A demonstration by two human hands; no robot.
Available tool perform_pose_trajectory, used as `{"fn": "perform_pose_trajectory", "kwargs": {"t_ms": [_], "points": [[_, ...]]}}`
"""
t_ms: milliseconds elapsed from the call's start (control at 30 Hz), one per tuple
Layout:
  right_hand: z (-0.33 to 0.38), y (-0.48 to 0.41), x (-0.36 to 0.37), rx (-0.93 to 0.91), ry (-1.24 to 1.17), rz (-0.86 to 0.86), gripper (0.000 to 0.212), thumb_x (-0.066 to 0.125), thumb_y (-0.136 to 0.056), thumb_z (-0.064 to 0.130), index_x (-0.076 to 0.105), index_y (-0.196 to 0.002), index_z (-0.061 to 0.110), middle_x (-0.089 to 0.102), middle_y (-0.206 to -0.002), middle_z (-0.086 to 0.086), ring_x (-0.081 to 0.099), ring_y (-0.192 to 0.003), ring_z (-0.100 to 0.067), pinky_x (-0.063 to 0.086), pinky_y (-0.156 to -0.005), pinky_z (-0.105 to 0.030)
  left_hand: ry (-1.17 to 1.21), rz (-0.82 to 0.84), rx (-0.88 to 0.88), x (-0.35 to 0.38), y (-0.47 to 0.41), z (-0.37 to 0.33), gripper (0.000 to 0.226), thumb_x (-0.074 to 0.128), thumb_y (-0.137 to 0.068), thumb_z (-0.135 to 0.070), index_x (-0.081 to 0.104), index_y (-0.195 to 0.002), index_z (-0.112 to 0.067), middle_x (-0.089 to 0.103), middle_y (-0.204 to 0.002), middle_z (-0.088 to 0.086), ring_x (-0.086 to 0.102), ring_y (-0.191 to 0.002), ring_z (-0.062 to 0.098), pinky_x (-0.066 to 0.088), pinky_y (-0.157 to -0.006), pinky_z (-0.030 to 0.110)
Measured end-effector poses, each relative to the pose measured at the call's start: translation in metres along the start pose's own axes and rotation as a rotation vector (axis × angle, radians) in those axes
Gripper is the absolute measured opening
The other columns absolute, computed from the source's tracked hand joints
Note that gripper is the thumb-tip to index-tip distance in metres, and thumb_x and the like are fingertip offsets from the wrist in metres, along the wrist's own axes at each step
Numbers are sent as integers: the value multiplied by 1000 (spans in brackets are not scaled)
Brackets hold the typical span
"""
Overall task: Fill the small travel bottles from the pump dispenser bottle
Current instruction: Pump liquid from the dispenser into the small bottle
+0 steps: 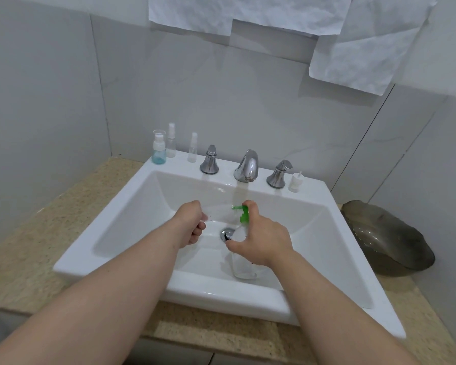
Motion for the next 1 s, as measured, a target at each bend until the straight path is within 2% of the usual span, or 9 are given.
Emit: {"fn": "perform_pose_trajectory", "kwargs": {"t_ms": [133,200,300,367,633,767,900,1000], "points": [[0,0,1,-3,-9,3,77,61,-80,59,22,-140,30,56,-70,11,57,-65,-18,44,-61,-33,-7,1,-30,0,0,3,22,33,-98,-18,51,-90,-11,38,-62,2,23,-49,16,18,-42,19],[0,0,1,-13,-22,4,82,61,-80,60,18,-145,32,58,-72,12,60,-67,-18,48,-64,-33,1,-3,-36,0,-1,3,21,33,-99,-18,51,-91,-12,38,-62,2,23,-49,16,18,-41,19],[-1,2,3,-15,-25,10,105,61,-78,63,-5,-157,36,59,-83,13,62,-74,-21,52,-70,-34,23,-8,-3,1,-1,-1,24,31,-99,-20,52,-92,-11,38,-62,2,23,-50,16,18,-45,21],[-1,2,3,-23,-16,7,111,60,-79,64,-13,-157,37,63,-94,11,60,-75,-21,53,-71,-34,39,-18,23,0,-3,-3,26,31,-99,-21,53,-93,-10,39,-63,2,25,-51,16,19,-47,23],[0,1,3,-32,-25,-11,99,62,-79,64,5,-153,32,63,-111,13,61,-77,-23,51,-71,-34,37,-22,13,0,-5,-1,26,31,-100,-22,53,-92,-11,40,-62,2,25,-51,16,18,-50,23],[-1,-2,4,-25,-17,-18,96,62,-80,63,7,-152,31,63,-105,12,63,-76,-23,48,-68,-33,31,-10,3,1,-5,0,24,31,-98,-20,53,-92,-11,38,-62,2,24,-51,16,18,-48,22],[-2,-4,6,-18,-16,-23,96,61,-80,64,7,-152,30,66,-113,11,63,-78,-23,49,-69,-34,33,-3,-2,2,-5,1,24,31,-98,-19,53,-93,-11,38,-63,2,23,-51,16,17,-50,24],[-3,-4,5,-8,-20,-29,93,61,-80,64,10,-151,30,66,-111,11,60,-77,-25,46,-67,-34,29,-6,-13,2,-4,2,26,30,-100,-20,53,-92,-11,38,-63,2,24,-51,16,18,-50,24]]}}
Point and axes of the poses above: each hand's wrist, its own y-axis away from the middle knuckle, its own x-axis out of the palm, z = x × y, the point moved 10 cm from there along -y, towards the middle knuckle
